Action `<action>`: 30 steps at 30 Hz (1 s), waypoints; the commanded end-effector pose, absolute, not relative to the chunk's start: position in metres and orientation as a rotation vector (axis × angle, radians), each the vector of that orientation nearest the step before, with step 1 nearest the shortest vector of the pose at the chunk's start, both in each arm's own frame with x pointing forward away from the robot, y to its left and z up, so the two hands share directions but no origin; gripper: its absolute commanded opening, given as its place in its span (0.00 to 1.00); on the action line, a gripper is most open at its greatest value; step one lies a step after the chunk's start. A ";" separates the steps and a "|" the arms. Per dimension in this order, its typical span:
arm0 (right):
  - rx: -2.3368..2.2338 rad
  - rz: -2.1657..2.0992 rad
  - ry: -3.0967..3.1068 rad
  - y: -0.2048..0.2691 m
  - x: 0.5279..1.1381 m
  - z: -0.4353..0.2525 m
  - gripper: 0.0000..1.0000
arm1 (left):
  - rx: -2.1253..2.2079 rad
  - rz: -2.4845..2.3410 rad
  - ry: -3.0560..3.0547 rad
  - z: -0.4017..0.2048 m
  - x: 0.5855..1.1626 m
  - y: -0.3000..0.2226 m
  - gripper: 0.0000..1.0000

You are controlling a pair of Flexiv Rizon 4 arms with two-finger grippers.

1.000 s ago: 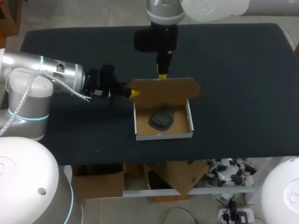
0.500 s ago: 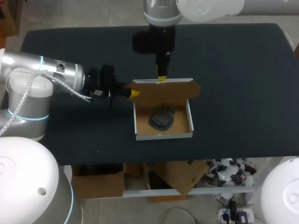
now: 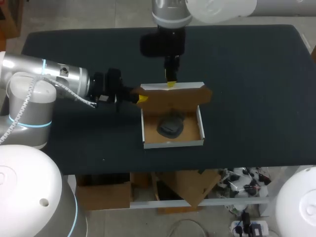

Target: Assemble the packaging by folding the flat box into shape, placing the metal phone stand inside, and closing the box properly

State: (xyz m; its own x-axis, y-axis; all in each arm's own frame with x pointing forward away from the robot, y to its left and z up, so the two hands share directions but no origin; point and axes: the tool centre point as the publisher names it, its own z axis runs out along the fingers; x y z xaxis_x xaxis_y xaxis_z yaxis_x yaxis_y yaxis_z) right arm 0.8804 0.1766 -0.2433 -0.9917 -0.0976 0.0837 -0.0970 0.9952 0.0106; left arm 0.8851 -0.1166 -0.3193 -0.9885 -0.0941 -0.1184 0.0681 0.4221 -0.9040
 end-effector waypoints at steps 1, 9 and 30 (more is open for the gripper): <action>0.155 -0.011 -3.053 0.176 0.882 -0.248 0.48 | -0.022 -1.613 2.521 -0.321 0.886 -0.118 0.00; 0.158 -0.017 -3.043 0.176 0.886 -0.253 0.50 | -0.022 -1.613 2.521 -0.321 0.886 -0.118 0.00; 0.156 -0.007 -3.024 0.176 0.887 -0.259 0.57 | -0.022 -1.613 2.521 -0.321 0.886 -0.118 0.00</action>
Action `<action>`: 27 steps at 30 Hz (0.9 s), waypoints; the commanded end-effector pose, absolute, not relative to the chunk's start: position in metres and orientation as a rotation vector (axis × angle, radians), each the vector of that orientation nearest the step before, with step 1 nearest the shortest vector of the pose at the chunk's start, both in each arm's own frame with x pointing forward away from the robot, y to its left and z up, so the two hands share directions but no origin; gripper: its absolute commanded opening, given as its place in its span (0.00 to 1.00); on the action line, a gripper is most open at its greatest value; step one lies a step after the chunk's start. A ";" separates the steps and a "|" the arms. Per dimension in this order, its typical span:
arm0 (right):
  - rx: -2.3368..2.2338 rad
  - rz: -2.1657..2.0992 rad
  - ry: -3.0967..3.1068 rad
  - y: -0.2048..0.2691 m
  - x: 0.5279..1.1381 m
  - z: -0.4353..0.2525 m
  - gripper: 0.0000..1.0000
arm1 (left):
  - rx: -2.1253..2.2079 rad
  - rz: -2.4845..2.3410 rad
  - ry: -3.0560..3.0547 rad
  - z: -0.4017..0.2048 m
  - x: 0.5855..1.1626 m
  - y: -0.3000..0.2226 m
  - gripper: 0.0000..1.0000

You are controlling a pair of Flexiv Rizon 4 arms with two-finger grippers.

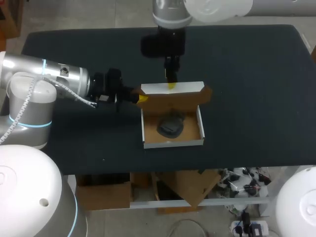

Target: Assemble the packaging by folding the flat box into shape, placing the metal phone stand inside, and closing the box properly

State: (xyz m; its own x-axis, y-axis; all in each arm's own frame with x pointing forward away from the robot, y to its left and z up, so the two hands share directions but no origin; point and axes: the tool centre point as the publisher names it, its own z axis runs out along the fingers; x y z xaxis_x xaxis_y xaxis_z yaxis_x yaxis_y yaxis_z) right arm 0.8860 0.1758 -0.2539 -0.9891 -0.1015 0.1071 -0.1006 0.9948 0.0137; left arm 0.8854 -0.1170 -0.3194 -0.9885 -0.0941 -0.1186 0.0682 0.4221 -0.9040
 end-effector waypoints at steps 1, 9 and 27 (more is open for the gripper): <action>0.157 -0.006 -3.023 0.176 0.887 -0.260 0.56 | -0.022 -1.613 2.521 -0.321 0.886 -0.118 0.00; 0.158 -0.003 -3.010 0.175 0.887 -0.263 0.57 | -0.022 -1.613 2.521 -0.321 0.886 -0.118 0.00; 0.158 0.016 -2.991 0.177 0.888 -0.271 0.54 | -0.022 -1.613 2.521 -0.321 0.886 -0.118 0.00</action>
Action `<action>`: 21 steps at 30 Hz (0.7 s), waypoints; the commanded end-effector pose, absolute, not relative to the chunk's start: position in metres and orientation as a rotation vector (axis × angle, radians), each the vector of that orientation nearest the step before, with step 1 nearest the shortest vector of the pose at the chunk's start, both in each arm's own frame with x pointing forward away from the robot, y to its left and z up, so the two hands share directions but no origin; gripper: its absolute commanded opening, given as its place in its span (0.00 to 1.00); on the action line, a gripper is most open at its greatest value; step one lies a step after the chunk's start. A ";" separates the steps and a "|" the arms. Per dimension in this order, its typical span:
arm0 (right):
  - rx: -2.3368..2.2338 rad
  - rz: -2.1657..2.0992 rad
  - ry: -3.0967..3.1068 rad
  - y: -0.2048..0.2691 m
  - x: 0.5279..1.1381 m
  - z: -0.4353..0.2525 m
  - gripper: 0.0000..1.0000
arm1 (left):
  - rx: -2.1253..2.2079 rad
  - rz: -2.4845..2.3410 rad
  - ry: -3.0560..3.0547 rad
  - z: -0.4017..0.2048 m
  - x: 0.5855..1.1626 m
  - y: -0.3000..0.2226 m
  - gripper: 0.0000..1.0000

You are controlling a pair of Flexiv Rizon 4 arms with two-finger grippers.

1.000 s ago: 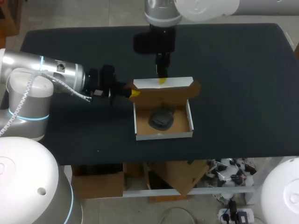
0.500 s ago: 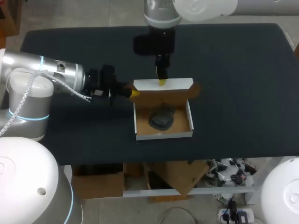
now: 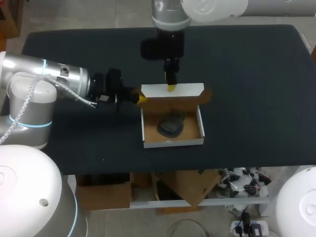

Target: Assemble the packaging by folding the flat box into shape, placing the metal phone stand inside, and closing the box properly

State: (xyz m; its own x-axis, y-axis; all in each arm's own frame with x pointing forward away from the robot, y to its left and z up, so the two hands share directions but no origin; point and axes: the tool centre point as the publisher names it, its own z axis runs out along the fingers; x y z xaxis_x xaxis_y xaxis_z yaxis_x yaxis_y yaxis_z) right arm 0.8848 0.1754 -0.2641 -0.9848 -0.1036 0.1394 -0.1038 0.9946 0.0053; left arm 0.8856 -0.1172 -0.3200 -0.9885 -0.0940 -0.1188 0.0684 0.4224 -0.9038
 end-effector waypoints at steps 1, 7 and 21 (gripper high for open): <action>0.159 0.017 -2.992 0.177 0.888 -0.271 0.54 | -0.022 -1.613 2.521 -0.321 0.886 -0.118 0.00; 0.171 0.023 -2.996 0.178 0.889 -0.272 0.55 | -0.022 -1.613 2.521 -0.321 0.886 -0.118 0.00; 0.180 0.069 -3.017 0.181 0.887 -0.276 0.55 | -0.022 -1.613 2.521 -0.321 0.886 -0.118 0.00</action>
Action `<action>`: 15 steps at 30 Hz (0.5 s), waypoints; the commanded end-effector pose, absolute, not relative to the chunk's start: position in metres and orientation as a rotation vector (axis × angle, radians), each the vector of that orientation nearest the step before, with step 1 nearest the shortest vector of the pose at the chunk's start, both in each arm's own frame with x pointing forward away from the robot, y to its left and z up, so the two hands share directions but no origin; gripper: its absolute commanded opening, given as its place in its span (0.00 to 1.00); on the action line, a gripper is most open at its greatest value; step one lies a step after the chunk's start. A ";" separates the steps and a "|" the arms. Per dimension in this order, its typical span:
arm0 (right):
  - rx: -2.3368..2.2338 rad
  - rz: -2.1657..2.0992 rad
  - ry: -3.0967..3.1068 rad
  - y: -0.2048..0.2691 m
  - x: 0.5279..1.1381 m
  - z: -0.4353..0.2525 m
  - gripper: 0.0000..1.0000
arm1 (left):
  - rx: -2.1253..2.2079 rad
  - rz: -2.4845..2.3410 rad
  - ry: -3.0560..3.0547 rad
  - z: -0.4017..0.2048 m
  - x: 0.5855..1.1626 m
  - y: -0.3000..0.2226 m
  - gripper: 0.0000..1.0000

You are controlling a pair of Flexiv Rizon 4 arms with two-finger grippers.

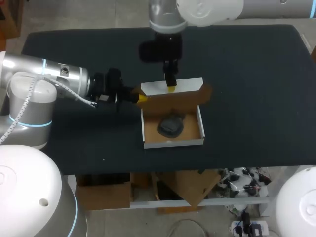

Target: Assemble the packaging by folding the flat box into shape, placing the metal phone stand inside, and closing the box properly

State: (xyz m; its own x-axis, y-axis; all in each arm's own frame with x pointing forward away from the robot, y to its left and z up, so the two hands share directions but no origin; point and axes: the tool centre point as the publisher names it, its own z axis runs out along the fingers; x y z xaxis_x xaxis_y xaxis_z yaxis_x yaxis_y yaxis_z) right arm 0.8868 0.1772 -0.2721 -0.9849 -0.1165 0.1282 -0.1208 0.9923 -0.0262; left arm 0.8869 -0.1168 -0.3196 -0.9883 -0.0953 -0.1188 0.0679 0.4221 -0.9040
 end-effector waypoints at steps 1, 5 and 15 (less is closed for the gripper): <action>0.179 0.071 -3.019 0.181 0.887 -0.276 0.55 | -0.022 -1.613 2.521 -0.321 0.886 -0.118 0.00; 0.179 0.082 -3.021 0.182 0.887 -0.276 0.53 | -0.022 -1.613 2.521 -0.321 0.886 -0.118 0.00; 0.173 0.081 -3.028 0.181 0.886 -0.275 0.51 | -0.022 -1.613 2.521 -0.321 0.886 -0.118 0.00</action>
State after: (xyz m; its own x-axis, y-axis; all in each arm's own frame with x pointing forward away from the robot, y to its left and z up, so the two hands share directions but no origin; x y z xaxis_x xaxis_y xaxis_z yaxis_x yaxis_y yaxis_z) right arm 0.8853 0.1807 -0.2750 -0.9874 -0.1106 0.1133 -0.1165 0.9921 -0.0470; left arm 0.8874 -0.1164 -0.3193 -0.9883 -0.0957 -0.1183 0.0673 0.4224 -0.9039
